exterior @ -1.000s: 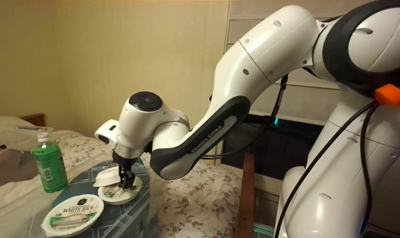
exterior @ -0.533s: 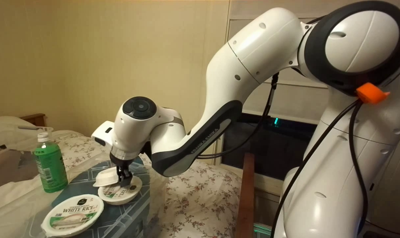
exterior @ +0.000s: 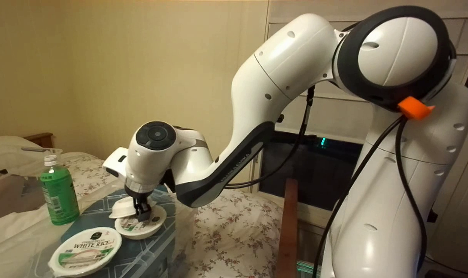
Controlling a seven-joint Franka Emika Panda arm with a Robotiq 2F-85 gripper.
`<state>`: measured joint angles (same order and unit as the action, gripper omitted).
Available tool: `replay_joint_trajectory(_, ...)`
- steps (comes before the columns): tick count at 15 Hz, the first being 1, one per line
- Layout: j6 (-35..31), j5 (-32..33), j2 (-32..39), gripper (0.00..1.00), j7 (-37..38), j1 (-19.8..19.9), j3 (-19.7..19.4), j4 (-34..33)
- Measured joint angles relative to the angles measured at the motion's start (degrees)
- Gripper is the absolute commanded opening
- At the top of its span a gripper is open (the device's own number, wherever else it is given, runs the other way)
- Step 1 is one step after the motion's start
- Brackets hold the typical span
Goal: Put the white object and the bottle inside the bag
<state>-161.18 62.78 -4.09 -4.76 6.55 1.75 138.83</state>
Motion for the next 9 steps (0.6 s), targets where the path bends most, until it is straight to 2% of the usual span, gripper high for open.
replay_joint_trajectory(2, 0.52, 2.20, 0.63, 0.72, 1.74, -0.02, 0.01, -0.69)
replay_joint_trajectory(9, 1.29, 3.85, 2.01, 0.23, 3.05, -0.17, 0.09, -1.24)
